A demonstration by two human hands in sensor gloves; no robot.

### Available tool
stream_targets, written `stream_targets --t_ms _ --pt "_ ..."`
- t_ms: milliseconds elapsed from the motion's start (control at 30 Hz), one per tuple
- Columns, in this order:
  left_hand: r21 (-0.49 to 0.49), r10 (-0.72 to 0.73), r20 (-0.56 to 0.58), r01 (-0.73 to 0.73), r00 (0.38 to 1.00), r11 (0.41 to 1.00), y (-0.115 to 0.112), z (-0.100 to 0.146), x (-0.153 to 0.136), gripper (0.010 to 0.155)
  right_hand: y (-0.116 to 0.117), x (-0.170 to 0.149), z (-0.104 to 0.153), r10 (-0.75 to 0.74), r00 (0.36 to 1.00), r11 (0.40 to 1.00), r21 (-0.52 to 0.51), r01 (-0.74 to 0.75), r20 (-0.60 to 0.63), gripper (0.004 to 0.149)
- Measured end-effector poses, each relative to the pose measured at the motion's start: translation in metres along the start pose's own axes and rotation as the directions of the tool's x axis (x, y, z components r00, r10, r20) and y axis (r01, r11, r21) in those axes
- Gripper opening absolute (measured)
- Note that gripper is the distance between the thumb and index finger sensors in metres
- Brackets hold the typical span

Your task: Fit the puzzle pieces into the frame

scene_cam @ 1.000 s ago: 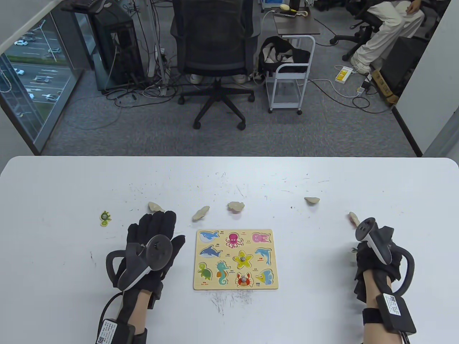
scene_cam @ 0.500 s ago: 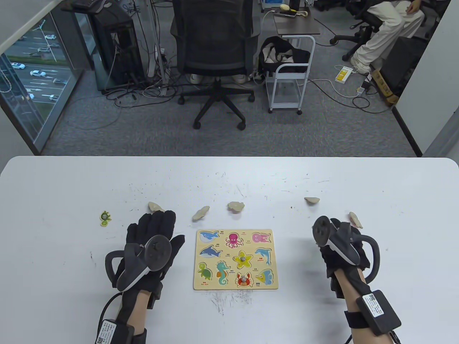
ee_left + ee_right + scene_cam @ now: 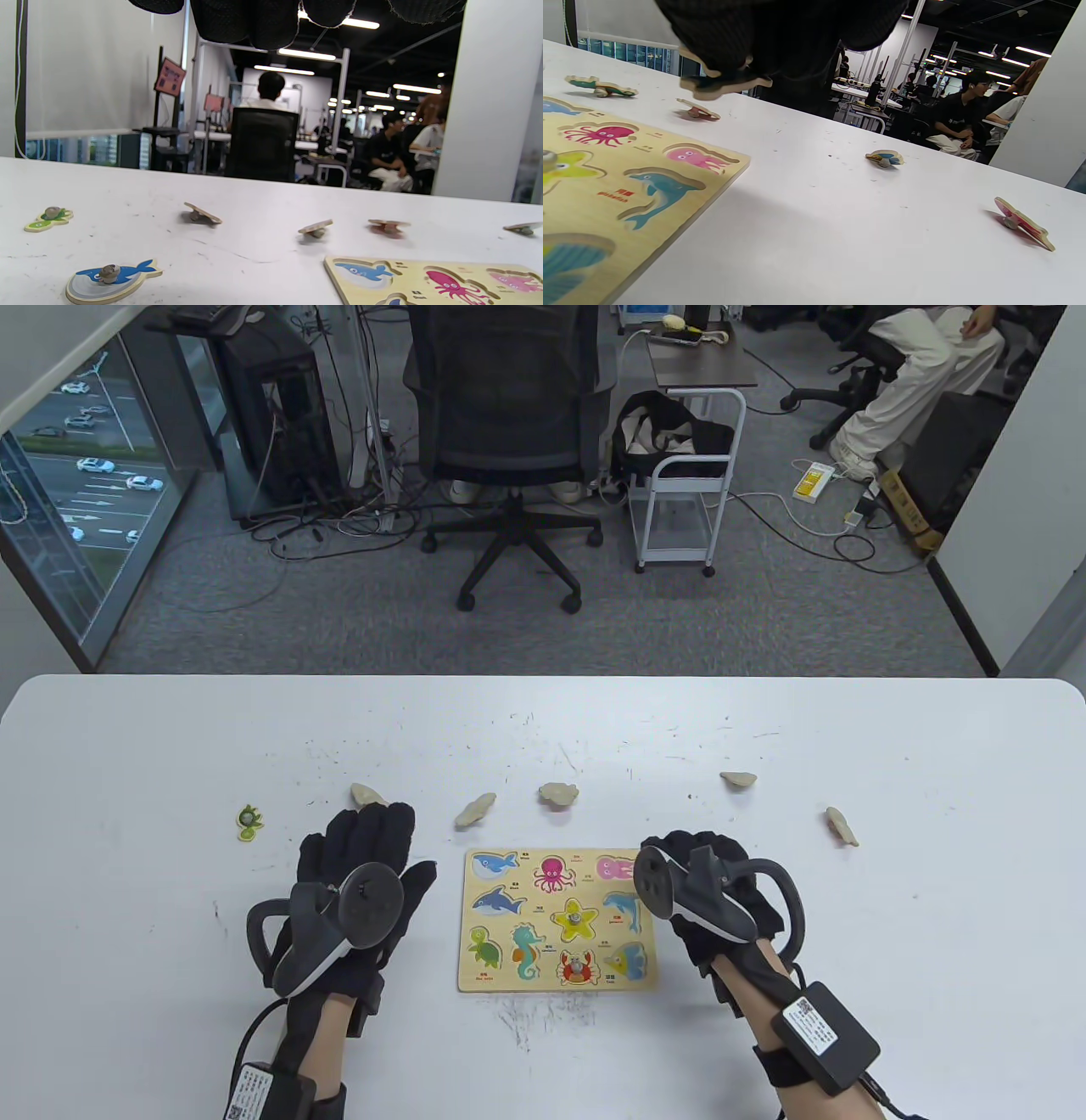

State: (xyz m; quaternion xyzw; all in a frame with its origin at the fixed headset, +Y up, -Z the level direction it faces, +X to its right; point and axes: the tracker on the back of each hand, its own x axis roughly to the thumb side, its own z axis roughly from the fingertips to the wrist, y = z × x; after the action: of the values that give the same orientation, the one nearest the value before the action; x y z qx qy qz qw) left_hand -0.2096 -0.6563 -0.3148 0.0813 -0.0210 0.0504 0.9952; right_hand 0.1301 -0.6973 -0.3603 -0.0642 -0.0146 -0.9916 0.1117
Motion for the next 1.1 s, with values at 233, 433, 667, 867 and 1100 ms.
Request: stream_targets --t_ms 233,433,667,867,1100 --pt "0.002 0.000 0.000 0.000 1.000 1.000 0.000 0.000 0.000 0.073 0.016 0.027 -0.007 0.073 0.996 0.997 0.019 -0.074 0.055 0.043" --pt "-0.001 -0.003 0.001 0.003 1.000 1.000 0.000 0.000 0.000 0.073 0.032 0.041 -0.014 0.119 0.990 0.991 0.055 -0.123 0.078 0.043" --pt "-0.003 0.000 -0.001 0.000 1.000 1.000 0.000 0.000 0.000 0.073 0.047 0.047 -0.020 0.132 0.987 0.987 0.085 -0.139 0.092 0.043" --pt "-0.008 -0.002 0.001 0.002 1.000 1.000 0.000 0.000 0.000 0.073 0.053 0.049 -0.022 0.138 0.985 0.984 0.102 -0.148 0.100 0.043" --pt "-0.010 -0.003 0.000 0.003 1.000 1.000 0.000 0.000 0.001 0.073 0.056 0.048 -0.023 0.129 0.987 0.984 0.108 -0.140 0.098 0.043"
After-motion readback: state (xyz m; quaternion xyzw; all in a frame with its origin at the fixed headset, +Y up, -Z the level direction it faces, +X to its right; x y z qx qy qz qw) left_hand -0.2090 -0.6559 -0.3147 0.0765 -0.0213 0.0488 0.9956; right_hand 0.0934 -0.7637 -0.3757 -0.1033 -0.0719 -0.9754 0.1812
